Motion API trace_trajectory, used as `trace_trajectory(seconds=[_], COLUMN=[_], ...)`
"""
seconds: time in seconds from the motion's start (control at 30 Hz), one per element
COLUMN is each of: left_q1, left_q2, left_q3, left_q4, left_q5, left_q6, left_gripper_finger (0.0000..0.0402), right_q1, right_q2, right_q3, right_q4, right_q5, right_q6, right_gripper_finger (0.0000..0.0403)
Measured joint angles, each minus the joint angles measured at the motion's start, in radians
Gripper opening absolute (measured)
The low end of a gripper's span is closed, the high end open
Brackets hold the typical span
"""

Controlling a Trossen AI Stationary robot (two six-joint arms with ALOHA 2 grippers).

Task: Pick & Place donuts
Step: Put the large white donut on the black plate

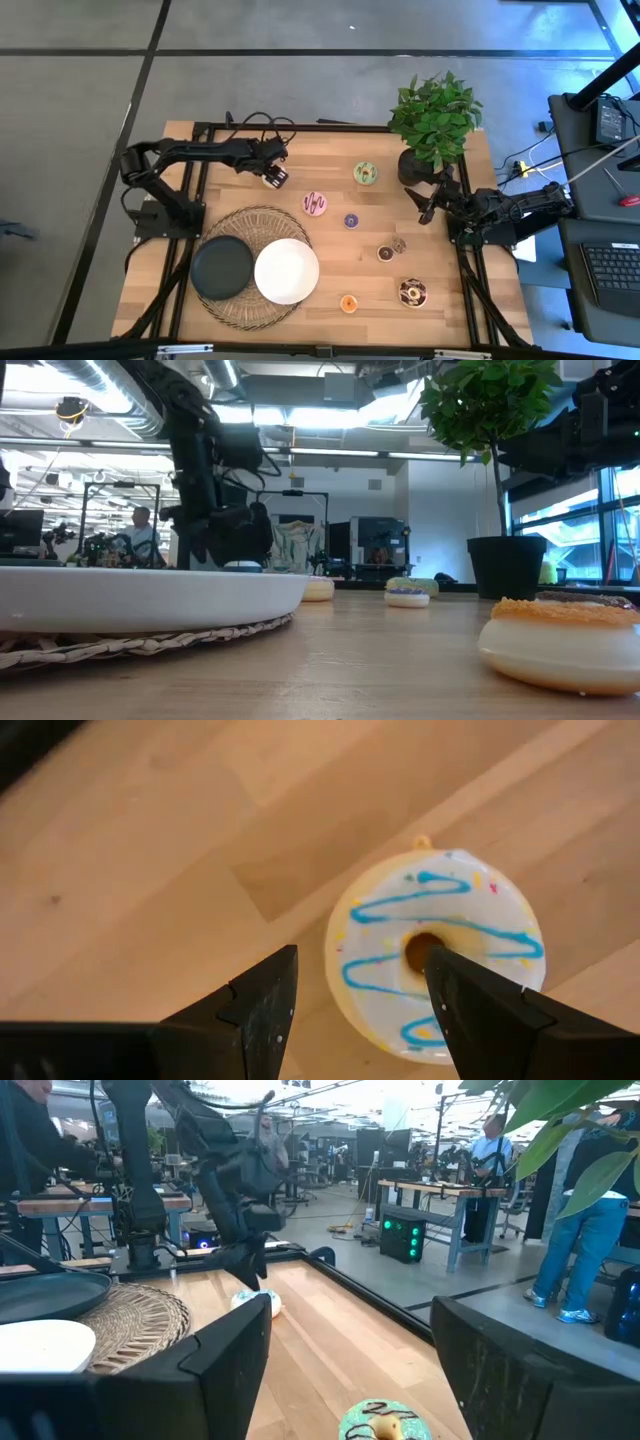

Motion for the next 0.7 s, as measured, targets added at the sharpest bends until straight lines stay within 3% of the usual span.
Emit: trace_trajectory(seconds=[0.4, 0.7], left_q1=[-0.001, 0.000], left_q2=[0.078, 0.070], left_q3=[0.002, 0.001], left_q4=[0.010, 0.005], left_q5=[0.028, 0.052], left_q6=[-0.033, -0.031], left_gripper_finger=[0.0209, 0.0140], right_q1=[0.000, 0.000], right_q2=[0.000, 0.000], right_q3=[0.000, 0.000], right_q4=[-0.001, -0.001], right_q5=[0.000, 0.000], right_q6=[0.001, -0.012], right_gripper_finger=[0.0273, 0.0273])
